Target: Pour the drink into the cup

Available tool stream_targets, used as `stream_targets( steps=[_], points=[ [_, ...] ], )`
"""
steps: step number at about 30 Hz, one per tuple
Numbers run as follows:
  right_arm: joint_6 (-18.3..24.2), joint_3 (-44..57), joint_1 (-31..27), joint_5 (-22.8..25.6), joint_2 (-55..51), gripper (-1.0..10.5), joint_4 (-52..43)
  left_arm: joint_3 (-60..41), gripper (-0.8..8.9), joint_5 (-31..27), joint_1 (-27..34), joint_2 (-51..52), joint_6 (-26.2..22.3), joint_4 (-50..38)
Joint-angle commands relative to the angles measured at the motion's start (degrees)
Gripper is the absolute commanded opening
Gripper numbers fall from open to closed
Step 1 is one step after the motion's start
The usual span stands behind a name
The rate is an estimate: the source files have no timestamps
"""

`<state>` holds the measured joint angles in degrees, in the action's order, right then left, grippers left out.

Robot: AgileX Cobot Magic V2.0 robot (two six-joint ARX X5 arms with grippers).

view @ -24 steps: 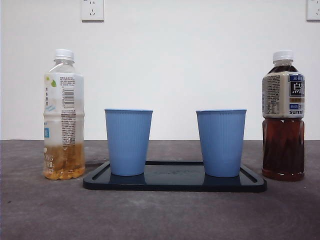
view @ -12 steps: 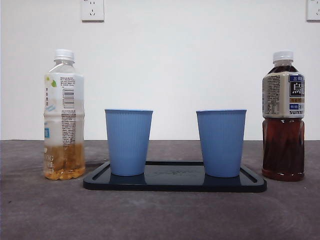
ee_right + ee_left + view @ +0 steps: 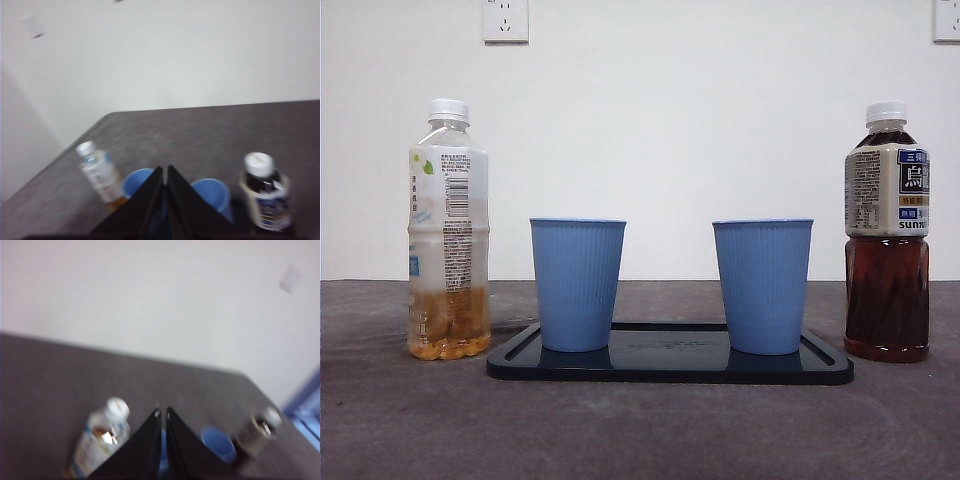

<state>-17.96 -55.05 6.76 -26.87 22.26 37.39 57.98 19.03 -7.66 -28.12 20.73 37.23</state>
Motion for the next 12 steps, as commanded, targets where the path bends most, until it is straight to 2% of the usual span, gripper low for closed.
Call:
stream_targets(
  steps=[1, 6, 10, 12],
  points=[
    [3.3, -2.29, 4.48, -0.02, 2.25, 0.1, 1.4, 2.93, 0.15, 5.53, -1.05, -3.04, -3.65, 2.27],
    [8.02, -5.09, 9.2, 0.07, 5.46, 0.1, 5.99, 4.87, 0.15, 12.79, -3.13, -6.05, -6.84, 4.7],
    [9.51, -5.6, 10.03, -0.15, 6.4, 0.1, 8.87, 4.87, 0.16, 13.57, -4.31, -6.36, -11.72, 8.74],
    [9.77, -5.6, 10.03, -0.11, 6.45, 0.1, 10.1, 4.87, 0.2, 13.57, -4.42, -6.29, -12.68, 10.14]
  ],
)
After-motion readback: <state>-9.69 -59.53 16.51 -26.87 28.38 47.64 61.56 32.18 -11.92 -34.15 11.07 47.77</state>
